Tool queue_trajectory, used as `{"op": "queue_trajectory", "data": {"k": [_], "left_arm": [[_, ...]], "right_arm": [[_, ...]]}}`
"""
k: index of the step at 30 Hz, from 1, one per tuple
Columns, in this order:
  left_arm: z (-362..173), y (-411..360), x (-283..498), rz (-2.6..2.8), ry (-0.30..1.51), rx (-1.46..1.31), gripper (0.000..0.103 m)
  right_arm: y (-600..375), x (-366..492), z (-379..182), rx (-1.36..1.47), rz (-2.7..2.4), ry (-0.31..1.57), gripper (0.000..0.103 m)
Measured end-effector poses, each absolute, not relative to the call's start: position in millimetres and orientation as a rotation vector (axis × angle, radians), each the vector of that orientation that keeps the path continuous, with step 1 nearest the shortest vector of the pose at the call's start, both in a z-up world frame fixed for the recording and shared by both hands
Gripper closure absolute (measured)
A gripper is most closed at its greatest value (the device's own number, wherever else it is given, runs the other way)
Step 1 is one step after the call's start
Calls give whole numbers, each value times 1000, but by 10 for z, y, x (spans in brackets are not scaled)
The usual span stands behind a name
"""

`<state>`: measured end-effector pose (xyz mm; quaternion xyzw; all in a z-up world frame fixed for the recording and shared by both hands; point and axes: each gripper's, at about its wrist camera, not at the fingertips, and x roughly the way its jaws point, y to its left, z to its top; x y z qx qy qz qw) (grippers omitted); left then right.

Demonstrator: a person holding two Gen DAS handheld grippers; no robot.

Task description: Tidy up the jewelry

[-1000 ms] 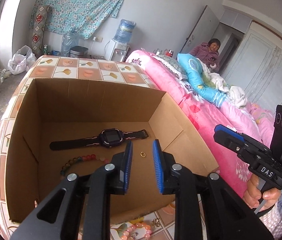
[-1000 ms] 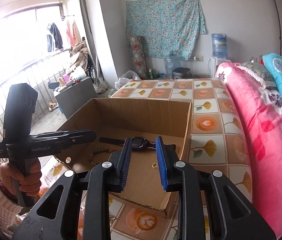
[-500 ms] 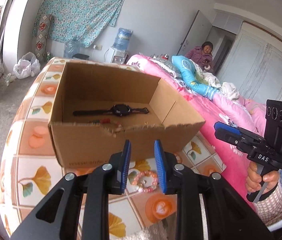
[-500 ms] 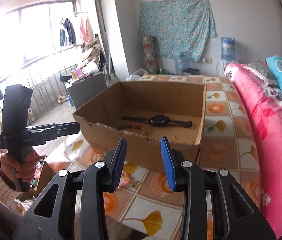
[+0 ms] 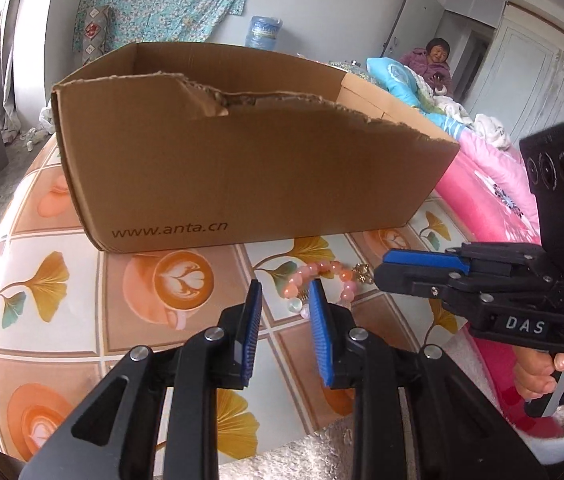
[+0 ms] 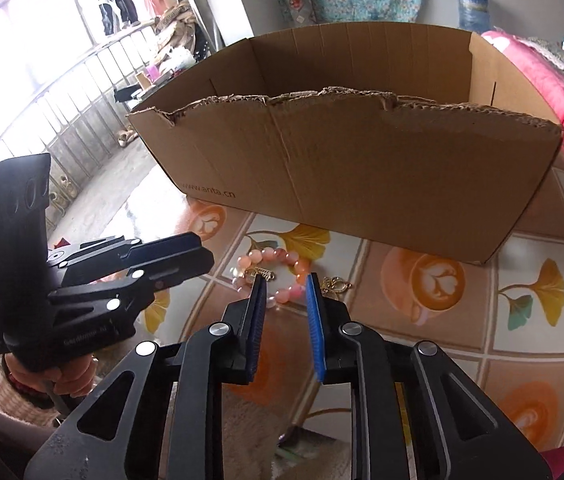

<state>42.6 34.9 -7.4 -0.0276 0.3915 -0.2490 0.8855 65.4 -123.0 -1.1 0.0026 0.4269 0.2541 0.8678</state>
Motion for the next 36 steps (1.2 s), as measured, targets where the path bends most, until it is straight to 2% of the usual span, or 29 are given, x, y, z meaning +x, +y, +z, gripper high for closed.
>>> {"op": "queue_trajectory", "data": {"k": [15,18,36], "left_arm": [[-188,246,377,-550,795,0,80],[-199,278,370,-552,794,-10,80],[-131,588,300,-537,802,-102,80]], "right_arm": [[-867,891,-167,-234,501,948,90],[-796,913,-168,-248,499,952,95],[-816,762,381,-72,577,791,95]]}}
